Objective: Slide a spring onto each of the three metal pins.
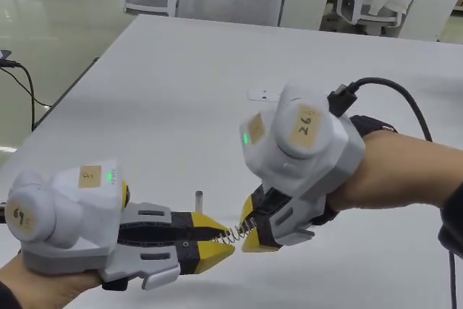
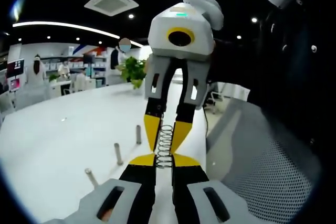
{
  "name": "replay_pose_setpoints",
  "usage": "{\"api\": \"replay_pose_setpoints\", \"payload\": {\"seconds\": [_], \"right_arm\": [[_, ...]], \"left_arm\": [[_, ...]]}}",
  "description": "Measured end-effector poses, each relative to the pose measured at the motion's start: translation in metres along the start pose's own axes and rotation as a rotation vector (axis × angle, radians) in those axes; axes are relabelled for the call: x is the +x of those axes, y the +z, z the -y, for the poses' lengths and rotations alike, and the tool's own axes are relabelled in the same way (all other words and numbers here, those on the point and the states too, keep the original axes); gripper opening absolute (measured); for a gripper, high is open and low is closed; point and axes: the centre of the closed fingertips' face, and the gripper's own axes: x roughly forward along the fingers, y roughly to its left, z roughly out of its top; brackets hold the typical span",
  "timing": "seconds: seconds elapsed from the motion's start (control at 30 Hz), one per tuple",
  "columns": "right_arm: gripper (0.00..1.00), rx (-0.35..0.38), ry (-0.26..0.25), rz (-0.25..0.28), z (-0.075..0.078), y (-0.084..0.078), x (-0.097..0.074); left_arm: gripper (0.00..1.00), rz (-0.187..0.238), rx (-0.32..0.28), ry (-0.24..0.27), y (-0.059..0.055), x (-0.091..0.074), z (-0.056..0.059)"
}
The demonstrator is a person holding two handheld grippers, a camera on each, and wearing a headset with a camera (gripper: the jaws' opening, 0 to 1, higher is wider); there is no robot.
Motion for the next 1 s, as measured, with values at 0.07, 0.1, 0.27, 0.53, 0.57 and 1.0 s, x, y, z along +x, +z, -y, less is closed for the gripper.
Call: {"api": "replay_pose_setpoints", "payload": {"seconds": [0.07, 0.1, 0.27, 0.53, 0.57, 1.0], "right_arm": [[0.09, 0.001, 0.002, 0.013, -0.001, 0.004, -0.002], [0.09, 0.001, 0.002, 0.016, -0.001, 0.005, -0.003], [0.09, 0.006, 0.01, 0.042, -0.002, 0.011, -0.004], [0.08, 0.0, 0.019, 0.054, -0.006, 0.018, -0.005], [0.08, -0.002, 0.019, 0.051, -0.006, 0.018, -0.004], [0.08, -0.012, 0.025, 0.031, -0.007, 0.023, -0.002]], "left_arm": [[0.03, -0.004, 0.002, -0.002, -0.001, 0.0, 0.0], [0.03, -0.004, 0.003, -0.002, -0.001, 0.001, 0.0], [0.03, -0.01, 0.007, -0.004, -0.003, 0.001, 0.0], [0.03, -0.016, 0.014, -0.011, -0.005, 0.002, 0.001], [0.03, -0.017, 0.014, -0.012, -0.005, 0.002, 0.002], [0.03, -0.025, 0.017, -0.01, -0.009, 0.004, 0.001]]}}
